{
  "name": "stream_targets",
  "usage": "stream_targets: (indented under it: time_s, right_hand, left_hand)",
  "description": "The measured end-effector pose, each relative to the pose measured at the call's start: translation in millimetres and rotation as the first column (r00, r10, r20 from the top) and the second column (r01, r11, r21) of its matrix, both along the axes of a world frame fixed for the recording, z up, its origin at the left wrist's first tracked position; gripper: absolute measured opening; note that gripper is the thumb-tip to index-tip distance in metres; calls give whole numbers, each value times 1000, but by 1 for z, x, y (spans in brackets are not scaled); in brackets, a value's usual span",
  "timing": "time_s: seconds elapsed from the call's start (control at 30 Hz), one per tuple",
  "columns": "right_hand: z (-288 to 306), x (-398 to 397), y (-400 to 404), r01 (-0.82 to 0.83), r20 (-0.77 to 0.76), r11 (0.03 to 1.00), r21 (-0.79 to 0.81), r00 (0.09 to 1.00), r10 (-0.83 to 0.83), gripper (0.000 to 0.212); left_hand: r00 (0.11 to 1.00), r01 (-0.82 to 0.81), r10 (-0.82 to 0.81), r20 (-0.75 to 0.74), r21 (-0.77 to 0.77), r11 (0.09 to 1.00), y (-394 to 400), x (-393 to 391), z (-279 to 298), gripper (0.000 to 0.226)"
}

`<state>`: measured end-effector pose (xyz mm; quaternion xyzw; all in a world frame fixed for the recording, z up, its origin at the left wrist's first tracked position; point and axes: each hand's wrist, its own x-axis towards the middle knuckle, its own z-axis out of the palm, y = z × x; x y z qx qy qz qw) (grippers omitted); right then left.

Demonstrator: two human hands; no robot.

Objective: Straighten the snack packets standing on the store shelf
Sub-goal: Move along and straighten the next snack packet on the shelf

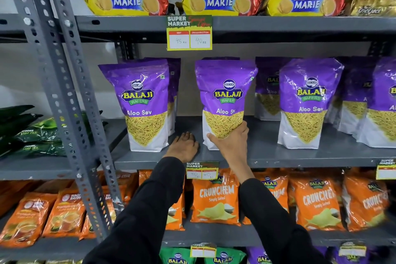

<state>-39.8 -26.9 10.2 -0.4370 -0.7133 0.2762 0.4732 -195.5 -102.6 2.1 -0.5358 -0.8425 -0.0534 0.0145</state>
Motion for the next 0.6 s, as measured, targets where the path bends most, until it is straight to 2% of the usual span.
stream_targets:
  time_s: [0.2, 0.4, 0.6]
  right_hand:
    - [-4, -4, 6, 26, 6, 999, 20, 1000, -26, 122]
    - [-7, -8, 5, 56, -18, 998, 19, 998, -56, 124]
    - [-6, -7, 6, 32, -28, 999, 12, 999, -32, 123]
  left_hand:
    - [999, -11, 10, 36, 20, 1000, -2, 4, 0, 62]
    - [999, 4, -4, -35, -8, 1000, -4, 6, 3, 59]
    - [999, 10, -10, -42, -9, 1000, -6, 7, 6, 59]
